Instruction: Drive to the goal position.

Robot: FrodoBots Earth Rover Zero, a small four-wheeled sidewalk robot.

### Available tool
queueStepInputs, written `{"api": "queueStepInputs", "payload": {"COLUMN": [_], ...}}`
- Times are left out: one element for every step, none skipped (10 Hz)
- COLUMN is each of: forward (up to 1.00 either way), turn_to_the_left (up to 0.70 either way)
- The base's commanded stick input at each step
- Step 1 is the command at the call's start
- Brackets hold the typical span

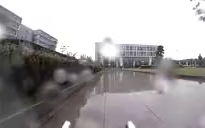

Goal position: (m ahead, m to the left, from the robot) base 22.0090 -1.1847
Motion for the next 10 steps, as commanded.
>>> {"api": "queueStepInputs", "payload": {"forward": [0.7, 0.7, 0.7, 0.7, 0.7, 0.7, 0.7, 0.7, 0.7, 0.7], "turn_to_the_left": [-0.05, -0.11, -0.14, -0.14, -0.11, -0.05, 0.0, 0.0, 0.0, 0.0]}}
